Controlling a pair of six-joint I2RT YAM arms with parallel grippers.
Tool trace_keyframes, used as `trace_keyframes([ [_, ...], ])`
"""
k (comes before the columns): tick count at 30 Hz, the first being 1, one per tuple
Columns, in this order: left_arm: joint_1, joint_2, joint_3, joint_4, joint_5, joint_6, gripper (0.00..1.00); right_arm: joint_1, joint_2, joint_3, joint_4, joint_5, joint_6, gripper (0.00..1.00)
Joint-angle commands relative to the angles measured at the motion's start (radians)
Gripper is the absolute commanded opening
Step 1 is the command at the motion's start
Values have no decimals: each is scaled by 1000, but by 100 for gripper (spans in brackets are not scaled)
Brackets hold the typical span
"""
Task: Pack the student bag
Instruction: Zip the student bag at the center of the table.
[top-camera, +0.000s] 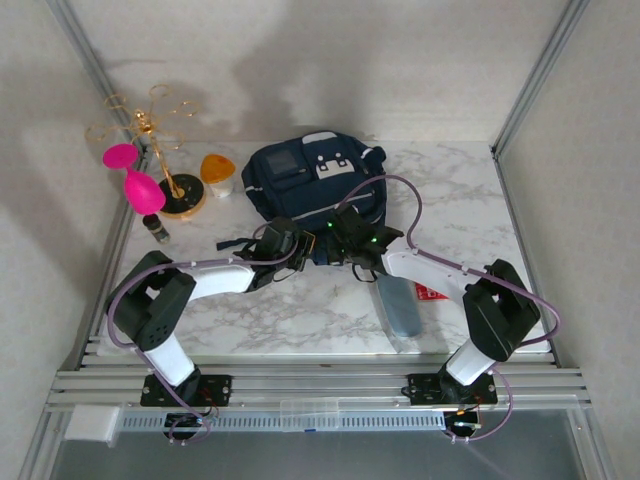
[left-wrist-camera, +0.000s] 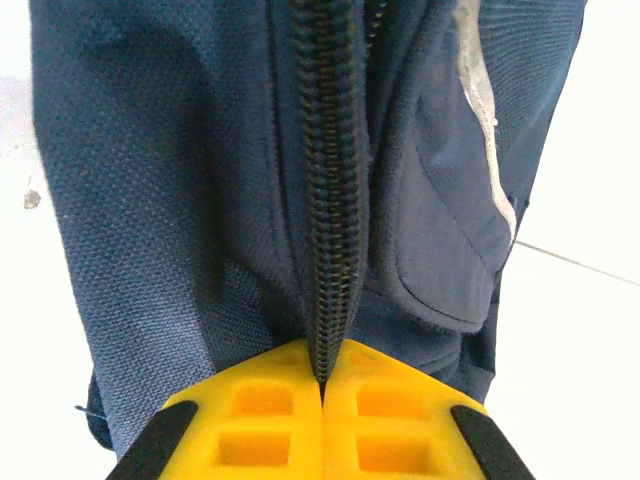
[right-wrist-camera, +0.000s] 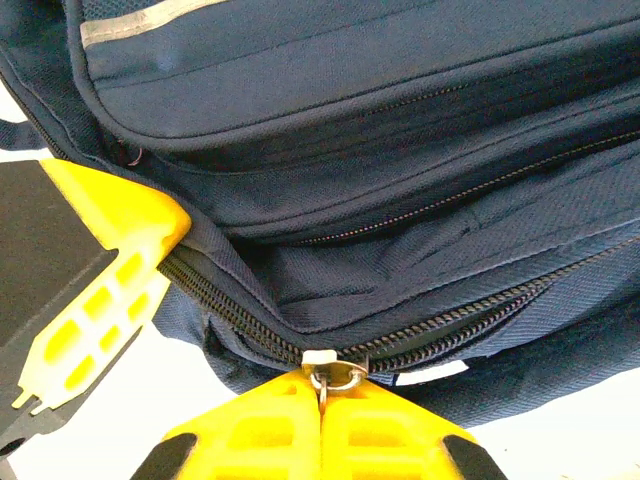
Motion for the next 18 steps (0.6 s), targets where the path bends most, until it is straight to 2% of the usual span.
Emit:
trace_keyframes([
  [1,77,-47,27,-107,-123,90,0,-3,-47,-28,-34,114,-19,0],
  [7,313,-149,7,-235,-10,398,0,-162,-144,-156,-12,71,-58,0],
  [9,381,-132,35,-268,77,477,0,-152,-127,-127,-11,101,-74,0],
  [12,408,-130,58,-282,131,523,0,-59,-67,-47,4,72,-92,0],
  [13,407,-139,56,-261,153,525,5,-34,-50,-29,11,64,-90,0],
  [15,409,-158,57,-255,208,524,40,-4,-24,-11,35,13,-66,0],
  [17,394,-214,9,-243,209,493,58,9,-20,-21,73,-36,-37,0],
  [18,378,-255,-31,-234,199,457,64,17,-24,-29,90,-50,-27,0],
])
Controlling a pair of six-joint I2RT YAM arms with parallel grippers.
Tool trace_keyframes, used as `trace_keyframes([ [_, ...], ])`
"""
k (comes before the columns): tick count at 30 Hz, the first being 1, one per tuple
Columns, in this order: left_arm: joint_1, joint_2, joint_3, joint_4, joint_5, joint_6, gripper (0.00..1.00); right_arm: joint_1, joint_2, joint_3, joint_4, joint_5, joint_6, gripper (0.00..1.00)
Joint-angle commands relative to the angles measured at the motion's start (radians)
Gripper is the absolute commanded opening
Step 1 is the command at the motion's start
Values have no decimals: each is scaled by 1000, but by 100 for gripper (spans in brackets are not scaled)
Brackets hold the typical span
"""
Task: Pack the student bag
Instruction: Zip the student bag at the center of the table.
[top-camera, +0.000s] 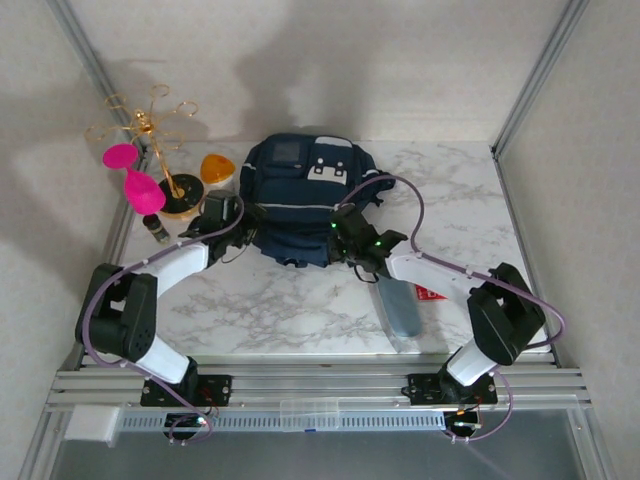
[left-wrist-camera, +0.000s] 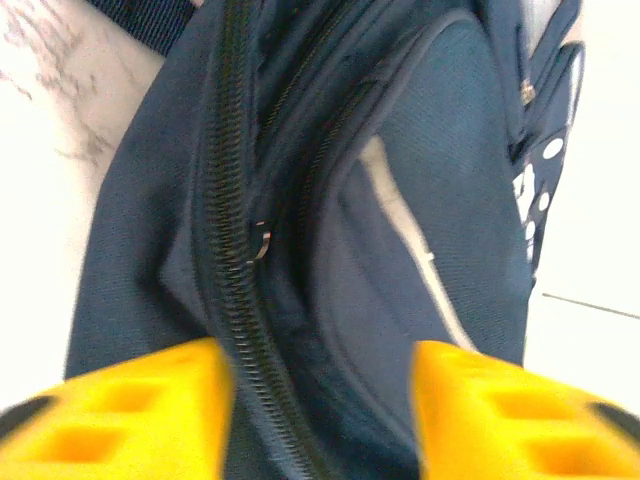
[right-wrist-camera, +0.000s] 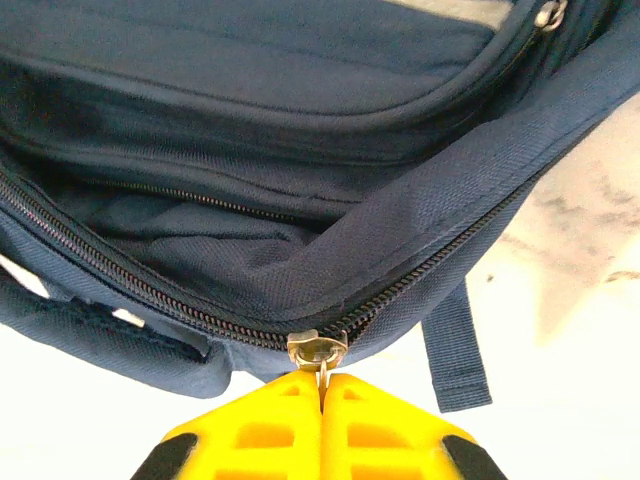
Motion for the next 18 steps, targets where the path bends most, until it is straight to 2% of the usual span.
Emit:
trace_keyframes([
  [1,-37,-135,-85,19,-19,-36,67,24,-4,8,20,-25,39,0],
  [3,-91,-198,-156,42,-42,-142,72,37,-7,-3,39,-30,44,0],
  [6,-202,-231,-238,195,-52,-340,75,53,5,-6,43,-35,36,0],
  [8,-290,-220,-226,214,-116,-424,77,56,10,-5,41,-29,32,0],
  [11,-373,-149,-175,213,-195,-508,77,56,5,-14,54,-34,27,0],
  [15,-411,-33,-133,255,-268,-608,70,56,7,-16,68,-27,16,0],
  [18,-417,21,-114,230,-333,-631,56,56,21,-18,70,-8,1,0],
])
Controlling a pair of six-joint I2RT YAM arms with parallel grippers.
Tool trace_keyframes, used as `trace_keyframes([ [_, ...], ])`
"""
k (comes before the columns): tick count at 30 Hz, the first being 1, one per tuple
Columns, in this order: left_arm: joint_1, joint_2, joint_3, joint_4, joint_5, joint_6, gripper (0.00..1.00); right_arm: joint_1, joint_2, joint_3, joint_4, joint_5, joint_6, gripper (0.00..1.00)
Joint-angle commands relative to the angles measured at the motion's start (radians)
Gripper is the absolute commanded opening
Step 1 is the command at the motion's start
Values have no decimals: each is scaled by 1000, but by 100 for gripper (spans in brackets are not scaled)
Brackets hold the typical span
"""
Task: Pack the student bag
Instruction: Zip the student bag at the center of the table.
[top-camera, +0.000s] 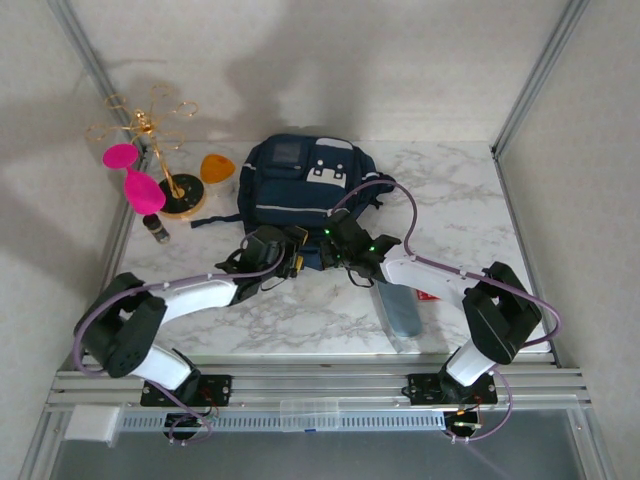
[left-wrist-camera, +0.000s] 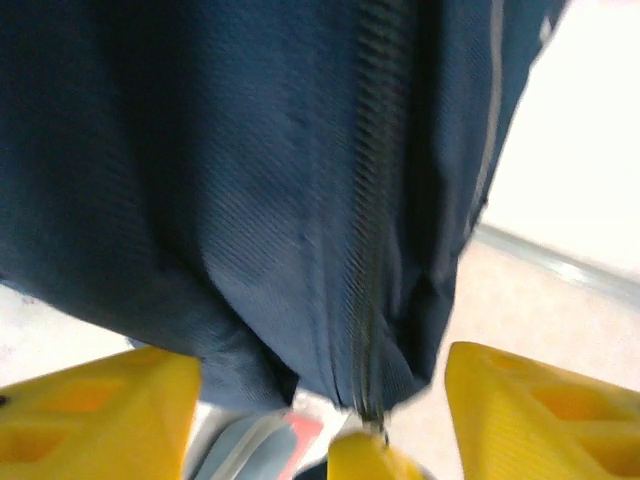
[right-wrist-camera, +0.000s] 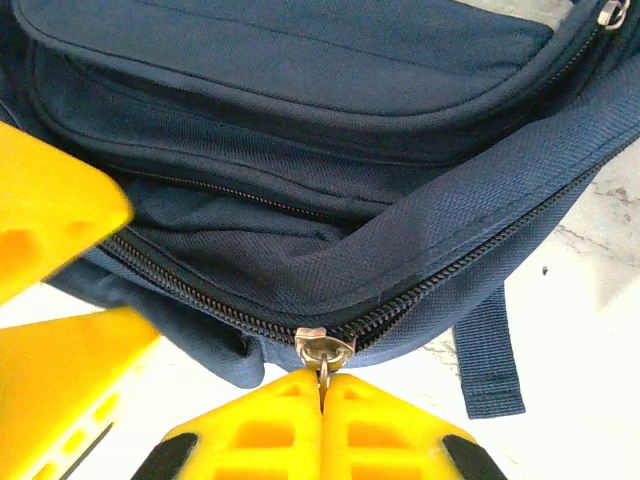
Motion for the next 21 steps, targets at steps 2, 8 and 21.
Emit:
trace_keyframes([
  [2,-2,43,45,-51,-162,-58,37,17,17,-2,17,18,-26,0],
  [8,35,-40,45,-209,-220,103,0,-5,-21,-19,-78,170,-38,0],
  [21,345,-342,-133,-382,-28,427,0,-277,71,-5,-16,214,-61,0],
])
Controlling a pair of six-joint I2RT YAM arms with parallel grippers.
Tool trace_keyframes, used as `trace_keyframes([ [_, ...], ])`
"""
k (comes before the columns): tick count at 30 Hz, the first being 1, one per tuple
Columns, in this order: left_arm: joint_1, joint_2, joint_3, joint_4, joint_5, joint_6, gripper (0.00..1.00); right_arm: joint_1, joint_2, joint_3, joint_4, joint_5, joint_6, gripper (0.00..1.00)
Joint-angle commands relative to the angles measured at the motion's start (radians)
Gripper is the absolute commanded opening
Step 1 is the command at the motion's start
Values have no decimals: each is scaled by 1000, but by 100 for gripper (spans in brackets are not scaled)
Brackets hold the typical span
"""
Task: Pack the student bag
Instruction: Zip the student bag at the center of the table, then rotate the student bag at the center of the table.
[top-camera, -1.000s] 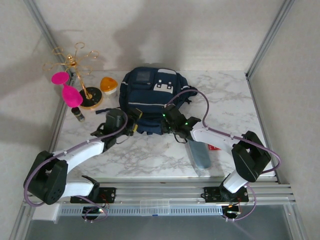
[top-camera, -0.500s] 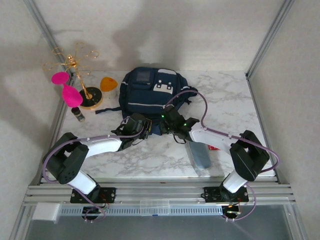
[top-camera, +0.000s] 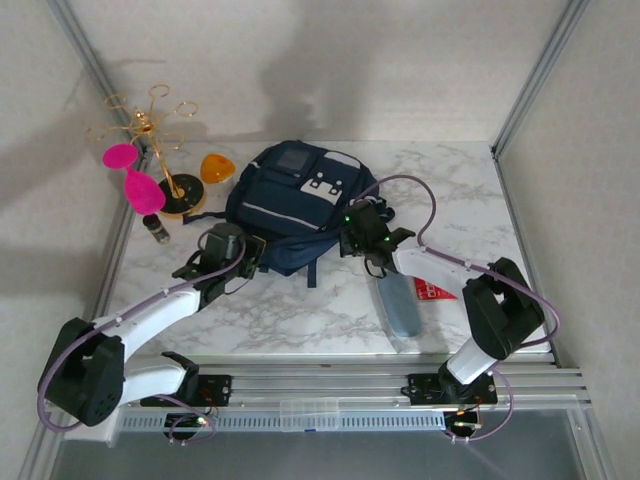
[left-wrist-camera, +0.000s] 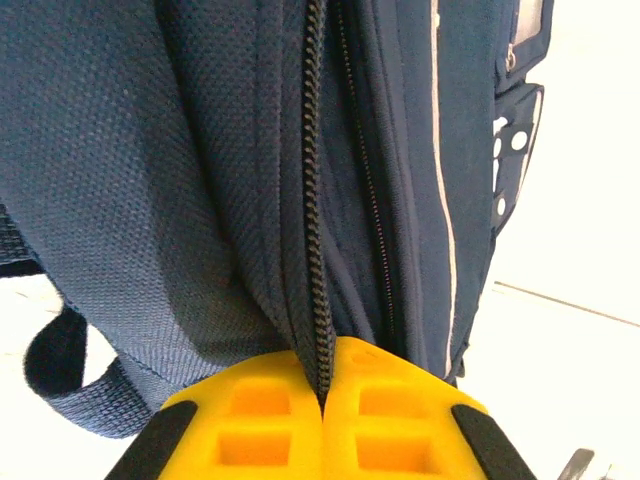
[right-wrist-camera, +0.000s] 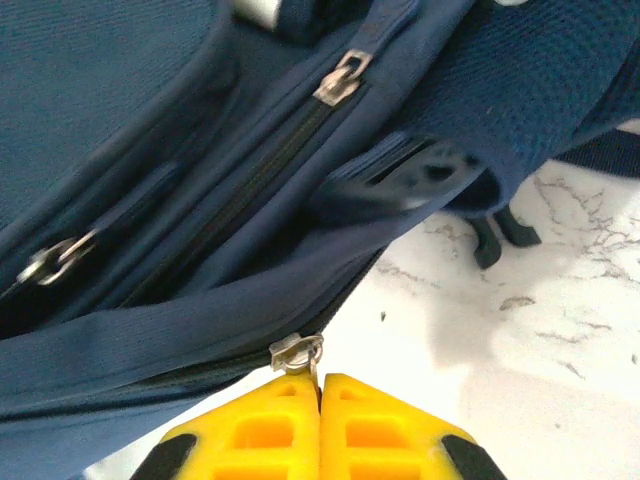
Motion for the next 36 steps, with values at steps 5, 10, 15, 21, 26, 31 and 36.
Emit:
trace_keyframes([
  [5,157,-26,-24,-157,-78,188,0,-108,136,124,-68,195,-4,0],
  [10,178,-3,-15,-155,-46,250,0,-108,92,85,-53,116,-5,0],
  [15,182,14,44,-210,-6,352,17,-105,71,65,-106,16,-44,0],
  [21,168,-139,29,-226,-4,352,44,-70,-65,9,-92,-121,-50,37],
  [26,157,-128,88,-243,5,365,46,-76,-72,59,-104,-224,-1,50],
  [31,127,-17,152,-155,33,349,49,-95,79,208,-111,-337,55,59],
  [36,84,90,196,-88,29,331,53,-96,214,344,-122,-352,76,64],
])
